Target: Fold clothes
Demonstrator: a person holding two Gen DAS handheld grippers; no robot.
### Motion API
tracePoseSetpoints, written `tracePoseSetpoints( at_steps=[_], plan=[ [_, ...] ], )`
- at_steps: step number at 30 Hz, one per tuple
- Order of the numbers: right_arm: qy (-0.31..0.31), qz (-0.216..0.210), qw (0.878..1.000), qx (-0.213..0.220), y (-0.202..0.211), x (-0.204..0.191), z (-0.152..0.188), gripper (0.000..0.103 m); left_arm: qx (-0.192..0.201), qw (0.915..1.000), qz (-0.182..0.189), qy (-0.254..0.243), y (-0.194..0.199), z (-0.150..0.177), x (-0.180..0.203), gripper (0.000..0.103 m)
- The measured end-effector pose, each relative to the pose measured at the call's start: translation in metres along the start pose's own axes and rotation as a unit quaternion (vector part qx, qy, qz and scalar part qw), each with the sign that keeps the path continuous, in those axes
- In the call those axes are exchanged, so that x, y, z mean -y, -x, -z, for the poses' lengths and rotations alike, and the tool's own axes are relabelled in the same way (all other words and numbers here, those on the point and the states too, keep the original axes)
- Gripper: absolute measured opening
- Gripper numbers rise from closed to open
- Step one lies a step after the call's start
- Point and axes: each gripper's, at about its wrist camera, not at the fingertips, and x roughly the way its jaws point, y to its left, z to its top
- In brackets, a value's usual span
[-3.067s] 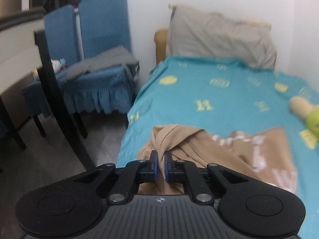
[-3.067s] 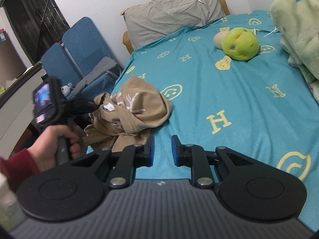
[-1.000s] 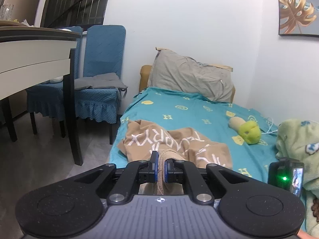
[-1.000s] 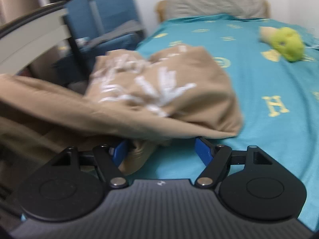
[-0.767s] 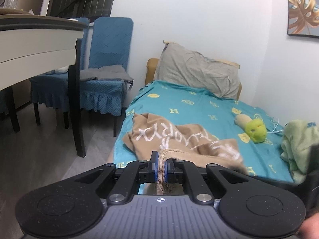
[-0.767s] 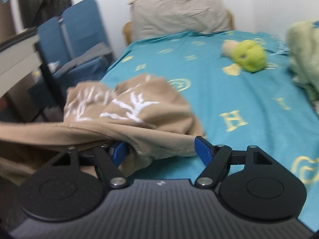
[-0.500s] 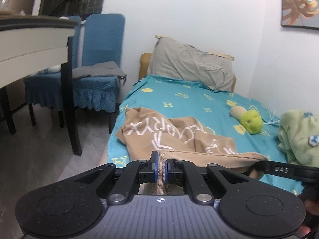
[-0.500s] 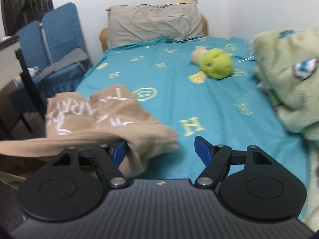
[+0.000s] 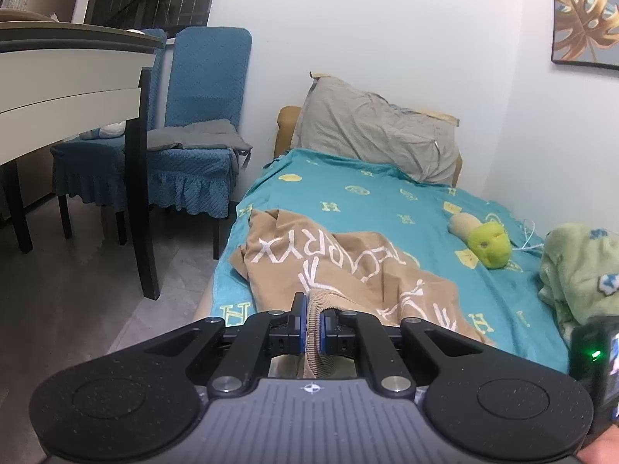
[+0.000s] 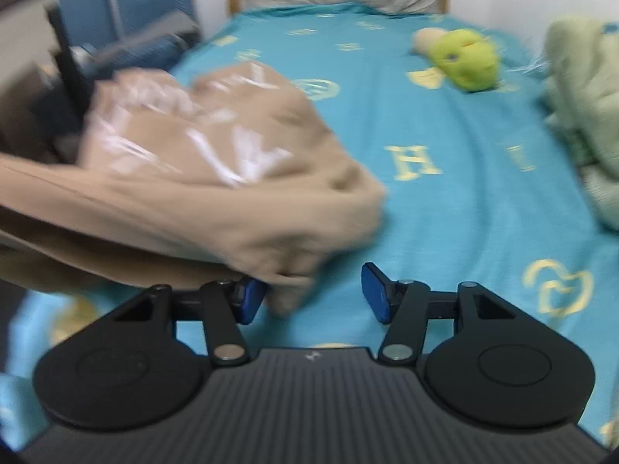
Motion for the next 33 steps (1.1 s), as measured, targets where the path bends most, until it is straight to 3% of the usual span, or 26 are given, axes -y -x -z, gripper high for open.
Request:
tracePoseSetpoints(
  at_steps=[3,6,8,10,12,18,21,23,26,30,33],
  plan=[
    [-0.056,0.028,0.997,0.047,0.014,0.015,-0.001,0.047,-0.012,0.9997,-0.009,-0.020,-0.006,0.006,0.007,0.007],
    [-0.080,0.020,0.990,0.112,0.039,0.021,-0.014,0.028,-0.029,0.9982,-0.021,-0.048,-0.014,0.016,0.014,0.009],
    [-0.091,0.008,0.985,0.146,0.051,0.026,-0.016,0.020,-0.045,0.9965,-0.030,-0.063,-0.022,0.023,0.016,0.016],
    [-0.099,-0.008,0.981,0.164,0.056,0.028,-0.019,0.020,-0.060,0.9943,-0.040,-0.079,-0.029,0.030,0.019,0.021],
    [-0.103,-0.018,0.980,0.168,0.059,0.030,-0.023,0.020,-0.075,0.9914,-0.049,-0.095,-0.037,0.037,0.021,0.034],
    [-0.143,-0.020,0.983,0.109,0.039,0.048,-0.024,0.021,-0.122,0.9792,-0.078,-0.142,-0.058,0.058,0.029,0.050],
    [-0.133,-0.009,0.988,0.073,0.021,0.046,-0.016,0.024,-0.146,0.9690,-0.100,-0.172,-0.067,0.070,0.030,0.055],
    [-0.087,0.009,0.995,0.038,0.006,0.034,-0.013,0.026,-0.158,0.9623,-0.114,-0.190,-0.071,0.077,0.031,0.063],
    [-0.047,0.016,0.999,0.017,-0.007,0.023,-0.006,0.029,-0.152,0.9599,-0.125,-0.200,-0.069,0.077,0.033,0.067],
    [-0.022,0.012,1.000,0.011,-0.008,0.017,-0.007,0.048,-0.143,0.9644,-0.112,-0.192,-0.069,0.076,0.034,0.071],
    [-0.043,-0.001,0.998,0.035,-0.005,0.020,-0.007,0.048,-0.128,0.9628,-0.122,-0.204,-0.072,0.077,0.041,0.075]
  ],
)
